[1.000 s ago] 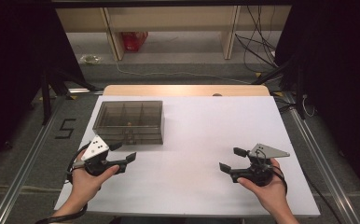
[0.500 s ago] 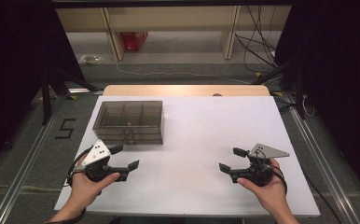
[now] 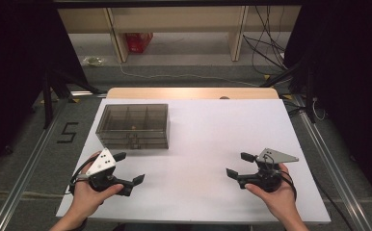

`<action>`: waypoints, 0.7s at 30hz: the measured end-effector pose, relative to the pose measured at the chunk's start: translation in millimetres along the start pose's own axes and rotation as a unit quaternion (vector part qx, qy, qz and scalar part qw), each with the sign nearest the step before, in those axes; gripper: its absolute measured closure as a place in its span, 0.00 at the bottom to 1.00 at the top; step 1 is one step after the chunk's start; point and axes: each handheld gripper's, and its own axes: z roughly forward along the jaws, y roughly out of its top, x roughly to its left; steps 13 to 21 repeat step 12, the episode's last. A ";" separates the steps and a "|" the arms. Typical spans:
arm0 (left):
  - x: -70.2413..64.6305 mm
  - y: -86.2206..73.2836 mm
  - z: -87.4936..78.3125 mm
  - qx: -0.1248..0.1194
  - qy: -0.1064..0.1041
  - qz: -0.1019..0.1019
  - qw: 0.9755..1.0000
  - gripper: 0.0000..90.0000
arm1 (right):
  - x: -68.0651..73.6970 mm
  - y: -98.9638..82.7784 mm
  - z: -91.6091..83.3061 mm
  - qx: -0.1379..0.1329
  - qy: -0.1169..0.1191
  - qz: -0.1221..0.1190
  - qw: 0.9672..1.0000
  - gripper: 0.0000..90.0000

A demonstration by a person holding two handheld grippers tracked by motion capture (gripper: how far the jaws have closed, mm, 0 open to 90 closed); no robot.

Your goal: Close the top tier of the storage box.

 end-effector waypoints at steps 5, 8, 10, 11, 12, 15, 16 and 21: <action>-0.8 -0.8 2.1 0.005 0.002 0.004 1.000 0.00 | 0.2 0.1 -0.1 0.000 0.000 -0.001 1.000 0.18; -0.1 -0.9 2.1 0.006 0.005 0.004 1.000 0.00 | 0.0 0.0 0.0 0.000 0.000 0.000 1.000 0.18; -0.2 -0.8 2.7 0.007 0.005 0.003 1.000 0.00 | 0.1 0.0 -0.1 0.000 0.000 -0.001 1.000 0.18; -0.3 -0.9 3.0 0.007 0.004 0.004 1.000 0.00 | 0.1 -0.1 0.0 0.000 0.000 -0.001 1.000 0.18; -0.4 -1.0 3.3 0.008 0.005 0.004 1.000 0.00 | -0.1 -0.2 0.0 0.000 0.000 0.000 1.000 0.18; -0.4 -1.0 3.3 0.008 0.005 0.004 1.000 0.00 | -0.1 -0.2 0.0 0.000 0.000 0.000 1.000 0.18; -0.4 -1.0 3.3 0.008 0.005 0.004 1.000 0.00 | -0.1 -0.2 0.0 0.000 0.000 0.000 1.000 0.18; -0.4 -1.0 3.3 0.008 0.005 0.004 1.000 0.00 | -0.1 -0.2 0.0 0.000 0.000 0.000 1.000 0.18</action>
